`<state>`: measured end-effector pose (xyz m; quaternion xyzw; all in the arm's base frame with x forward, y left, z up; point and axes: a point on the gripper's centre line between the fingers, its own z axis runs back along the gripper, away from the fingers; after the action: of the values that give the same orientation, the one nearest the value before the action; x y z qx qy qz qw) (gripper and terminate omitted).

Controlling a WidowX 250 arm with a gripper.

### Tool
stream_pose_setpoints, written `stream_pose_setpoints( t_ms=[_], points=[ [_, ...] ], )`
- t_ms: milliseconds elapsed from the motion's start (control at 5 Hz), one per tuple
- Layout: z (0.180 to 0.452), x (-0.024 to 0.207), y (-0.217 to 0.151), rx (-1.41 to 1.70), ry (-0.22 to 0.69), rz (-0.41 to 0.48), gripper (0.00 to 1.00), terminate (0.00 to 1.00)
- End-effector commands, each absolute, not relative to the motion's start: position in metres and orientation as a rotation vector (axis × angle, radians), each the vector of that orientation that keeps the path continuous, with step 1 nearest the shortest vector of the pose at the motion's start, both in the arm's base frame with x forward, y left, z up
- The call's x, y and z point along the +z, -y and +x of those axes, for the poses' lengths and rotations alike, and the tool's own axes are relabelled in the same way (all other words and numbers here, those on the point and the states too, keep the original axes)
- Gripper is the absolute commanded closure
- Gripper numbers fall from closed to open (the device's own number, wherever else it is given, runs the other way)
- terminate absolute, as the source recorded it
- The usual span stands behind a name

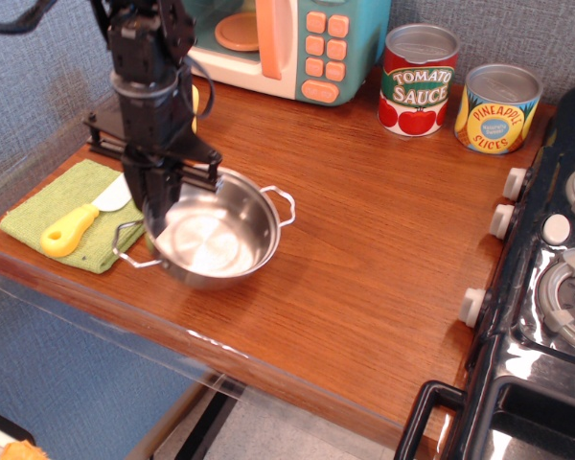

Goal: Put the pot to the right of the napkin.

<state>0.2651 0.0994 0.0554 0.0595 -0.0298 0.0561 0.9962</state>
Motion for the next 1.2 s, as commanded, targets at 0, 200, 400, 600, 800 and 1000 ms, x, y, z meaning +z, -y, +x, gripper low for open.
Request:
stream_pose_setpoints(
  t_ms=[0,200,400,600,800,1000],
  points=[
    [0.244,0.05,-0.114,0.098,0.021,0.17,1.0,0.0],
    [0.243,0.045,-0.11,0.073,0.012,0.166,1.0,0.0],
    [0.243,0.039,-0.106,0.049,-0.01,0.153,1.0,0.0],
    [0.25,0.035,-0.103,0.019,-0.008,0.13,1.0,0.0],
    [0.263,0.037,-0.102,-0.002,0.055,0.104,1.0,0.0],
    [0.264,0.048,-0.106,-0.005,0.11,0.101,0.0,0.0]
  ],
)
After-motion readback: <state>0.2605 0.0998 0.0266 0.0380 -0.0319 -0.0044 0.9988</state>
